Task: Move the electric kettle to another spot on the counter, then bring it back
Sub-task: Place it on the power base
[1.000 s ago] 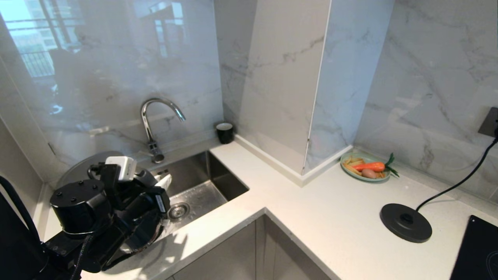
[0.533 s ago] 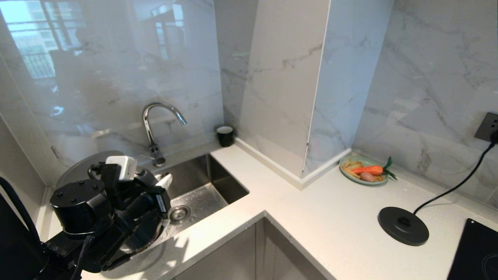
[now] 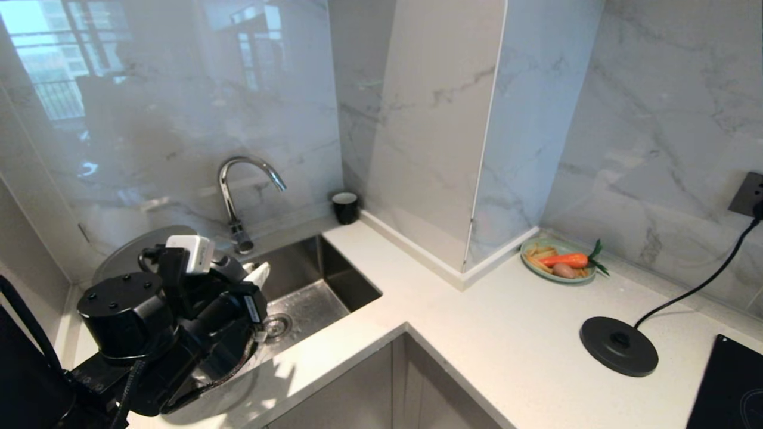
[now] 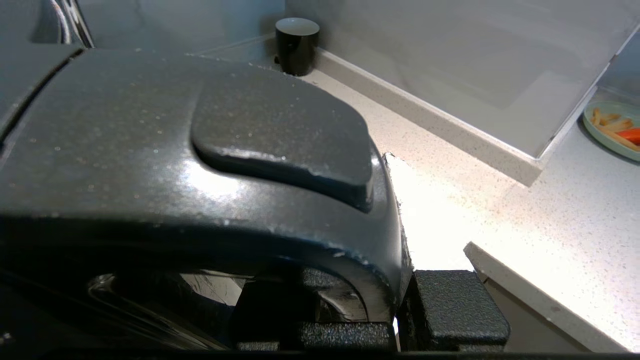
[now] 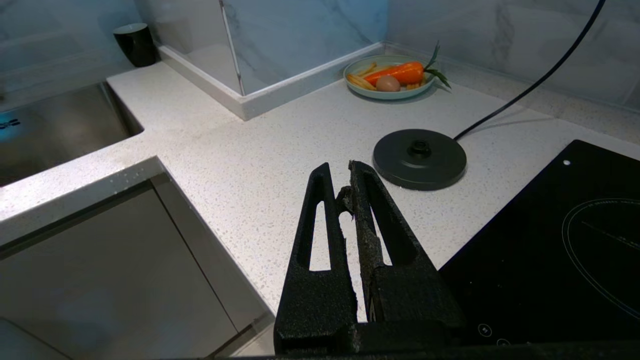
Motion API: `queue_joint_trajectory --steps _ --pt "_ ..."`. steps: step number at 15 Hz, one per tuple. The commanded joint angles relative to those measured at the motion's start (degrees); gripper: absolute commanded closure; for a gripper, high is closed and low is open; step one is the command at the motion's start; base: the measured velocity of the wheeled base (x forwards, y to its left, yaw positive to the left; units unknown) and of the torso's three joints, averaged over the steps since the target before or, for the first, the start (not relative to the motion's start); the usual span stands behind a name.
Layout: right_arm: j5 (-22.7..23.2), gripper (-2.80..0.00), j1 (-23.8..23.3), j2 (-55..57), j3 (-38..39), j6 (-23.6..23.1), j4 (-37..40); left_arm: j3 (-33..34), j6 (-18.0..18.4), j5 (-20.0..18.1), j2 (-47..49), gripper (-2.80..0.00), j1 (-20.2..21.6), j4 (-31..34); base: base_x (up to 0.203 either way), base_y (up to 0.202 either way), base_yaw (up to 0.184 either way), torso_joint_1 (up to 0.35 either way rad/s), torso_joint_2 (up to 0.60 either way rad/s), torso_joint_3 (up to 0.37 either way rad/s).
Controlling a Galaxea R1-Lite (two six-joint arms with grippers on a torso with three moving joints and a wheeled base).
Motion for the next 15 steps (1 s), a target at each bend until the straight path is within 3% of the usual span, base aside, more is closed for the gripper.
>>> queue_joint_trajectory --steps 1,15 --pt "0.0 0.00 0.0 0.0 0.0 0.1 0.0 -0.5 0.0 0.3 -0.2 0.00 -0.1 -0.5 0.000 0.000 0.000 0.000 0.00 0.000" --pt "0.0 0.00 0.0 0.0 0.0 0.1 0.0 -0.1 1.1 0.4 -1.4 0.00 -2.3 -0.4 0.003 0.008 -0.165 0.002 0.01 0.002"
